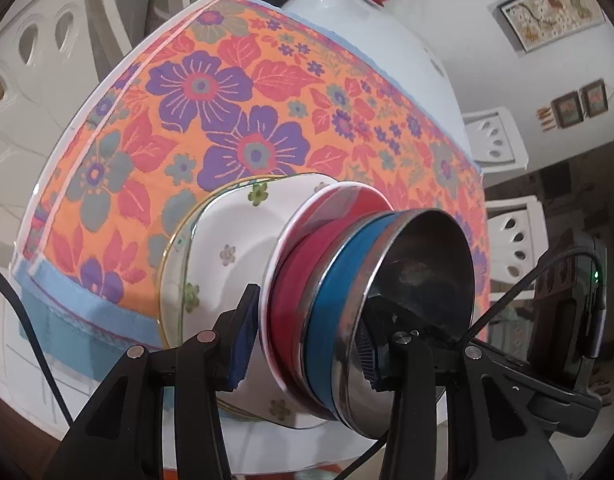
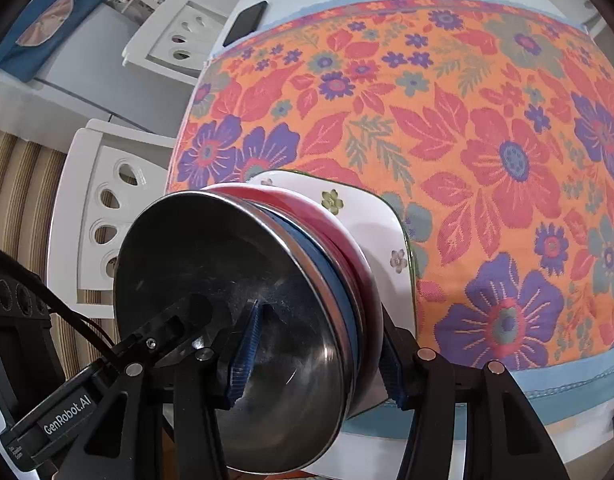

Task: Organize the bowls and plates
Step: 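Carry the nested bowl stack with both grippers over the white plate stack, then lower the bowl stack onto the plates and open both grippers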

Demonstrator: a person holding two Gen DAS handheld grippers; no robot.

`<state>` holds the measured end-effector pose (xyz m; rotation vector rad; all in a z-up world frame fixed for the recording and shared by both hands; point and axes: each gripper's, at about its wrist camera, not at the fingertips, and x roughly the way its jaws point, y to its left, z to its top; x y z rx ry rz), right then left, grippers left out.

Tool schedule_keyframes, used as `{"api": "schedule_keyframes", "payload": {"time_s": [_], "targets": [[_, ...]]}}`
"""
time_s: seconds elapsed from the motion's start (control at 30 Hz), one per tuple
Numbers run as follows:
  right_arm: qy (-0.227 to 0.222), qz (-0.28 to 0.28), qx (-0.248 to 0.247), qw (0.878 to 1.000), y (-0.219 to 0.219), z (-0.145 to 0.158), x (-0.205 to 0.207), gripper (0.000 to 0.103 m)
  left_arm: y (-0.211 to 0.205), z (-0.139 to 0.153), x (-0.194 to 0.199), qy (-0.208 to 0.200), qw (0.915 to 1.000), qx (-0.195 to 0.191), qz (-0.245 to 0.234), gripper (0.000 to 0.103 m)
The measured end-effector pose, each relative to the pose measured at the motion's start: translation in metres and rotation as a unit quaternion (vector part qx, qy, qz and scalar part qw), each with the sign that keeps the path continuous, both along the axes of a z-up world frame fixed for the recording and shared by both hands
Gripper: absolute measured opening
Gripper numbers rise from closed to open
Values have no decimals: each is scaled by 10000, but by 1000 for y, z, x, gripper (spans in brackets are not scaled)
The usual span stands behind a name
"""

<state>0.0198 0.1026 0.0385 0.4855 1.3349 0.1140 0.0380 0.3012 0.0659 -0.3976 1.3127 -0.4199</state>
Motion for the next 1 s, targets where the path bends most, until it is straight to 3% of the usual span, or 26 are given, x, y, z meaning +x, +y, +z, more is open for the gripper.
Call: {"api": "schedule_keyframes", "payload": {"time_s": [0.8,1.0], "targets": [[188,-171,109,9996,4,-4,-4,53,18,2,5,11,9993,-282,-257,40],[59,-221,40,9997,4,8,-14,53,20,11,-2,-192,9993,-79,-324,40]]}}
